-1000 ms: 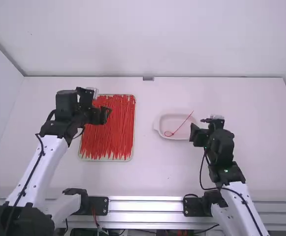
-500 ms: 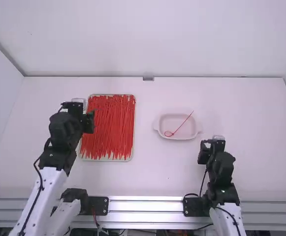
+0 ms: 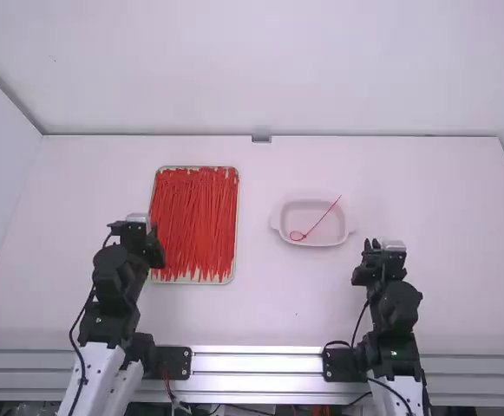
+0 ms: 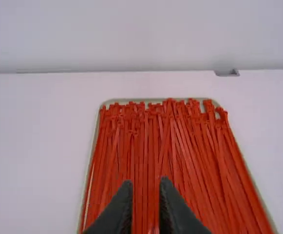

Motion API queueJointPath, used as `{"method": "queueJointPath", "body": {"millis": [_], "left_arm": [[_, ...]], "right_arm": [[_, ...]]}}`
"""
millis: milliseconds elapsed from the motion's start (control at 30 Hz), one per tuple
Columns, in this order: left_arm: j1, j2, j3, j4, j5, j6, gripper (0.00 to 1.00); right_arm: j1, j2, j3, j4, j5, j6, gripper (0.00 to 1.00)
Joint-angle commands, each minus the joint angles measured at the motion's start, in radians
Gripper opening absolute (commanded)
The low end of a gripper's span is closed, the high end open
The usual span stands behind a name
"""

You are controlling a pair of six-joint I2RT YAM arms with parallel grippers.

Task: Fasten the cable tie

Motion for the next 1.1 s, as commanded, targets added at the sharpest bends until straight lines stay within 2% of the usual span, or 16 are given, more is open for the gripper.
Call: {"method": "queueJointPath", "body": {"millis": [0,167,433,1067], "left_arm": [[-0.004,-0.051,-0.046,0.003,-0.011,0.001,0.08],[-0.004,-0.136,-0.131,0.003,-0.011,0.001,0.00],[-0.004,-0.257,-0.251,0.003,-0.011,0.001,0.00],[-0.004,-0.464,-0.251,0.003,-0.011,0.001,0.00]], "right_arm": [[0.002,-0.038,-0.010,-0.007,0.002,0.000,0.11],[0.002,-0.088,-0.010,-0.007,0.002,0.000,0.05],[0.002,-0.088,-0.010,-0.007,0.002,0.000,0.00],[0.002,-0.088,-0.010,-0.007,0.002,0.000,0.00]]}}
